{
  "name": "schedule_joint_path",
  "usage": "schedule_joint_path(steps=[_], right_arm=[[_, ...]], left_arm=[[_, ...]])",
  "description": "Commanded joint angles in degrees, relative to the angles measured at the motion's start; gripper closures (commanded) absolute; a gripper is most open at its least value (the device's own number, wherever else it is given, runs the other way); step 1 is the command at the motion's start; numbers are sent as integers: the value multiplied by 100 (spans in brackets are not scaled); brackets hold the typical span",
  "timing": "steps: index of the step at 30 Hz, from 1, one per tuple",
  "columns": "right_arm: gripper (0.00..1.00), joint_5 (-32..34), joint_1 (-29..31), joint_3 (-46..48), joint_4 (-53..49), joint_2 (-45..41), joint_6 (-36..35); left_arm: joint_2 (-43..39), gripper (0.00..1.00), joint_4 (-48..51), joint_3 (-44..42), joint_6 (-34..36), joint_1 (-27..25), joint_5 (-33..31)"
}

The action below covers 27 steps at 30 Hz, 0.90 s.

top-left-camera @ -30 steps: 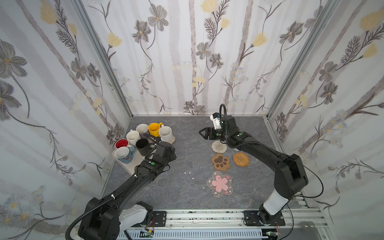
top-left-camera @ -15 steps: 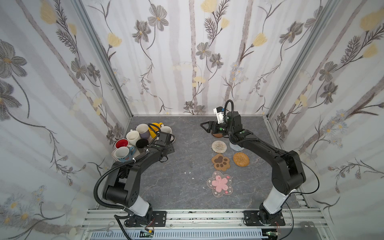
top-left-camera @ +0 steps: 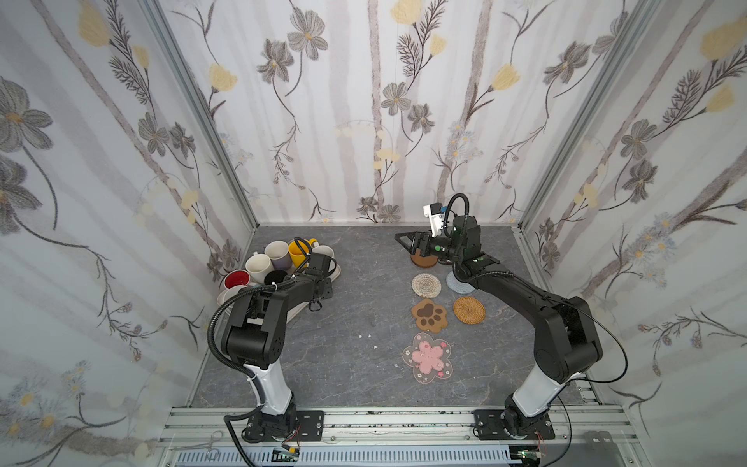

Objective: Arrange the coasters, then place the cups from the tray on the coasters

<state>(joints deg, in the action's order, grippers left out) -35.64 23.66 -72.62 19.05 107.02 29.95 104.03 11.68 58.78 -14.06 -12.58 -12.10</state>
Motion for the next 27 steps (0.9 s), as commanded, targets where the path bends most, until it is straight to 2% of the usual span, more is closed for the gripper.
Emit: schedule_joint_path(steps=[1,11,19,27], right_arm=[[17,-153,-32,13,364,11,102],[18,-216,-75,72,493,4,221],[19,-251,-122,180,567,-87,304],[19,-265,-167,254,624,-156,351]], left_arm=[[132,49,36,80,282,49,-161],[127,67,80,-39,385,51,-118],[291,81,71,-103,361,-174,54],[497,90,71,42,292,-438,119]])
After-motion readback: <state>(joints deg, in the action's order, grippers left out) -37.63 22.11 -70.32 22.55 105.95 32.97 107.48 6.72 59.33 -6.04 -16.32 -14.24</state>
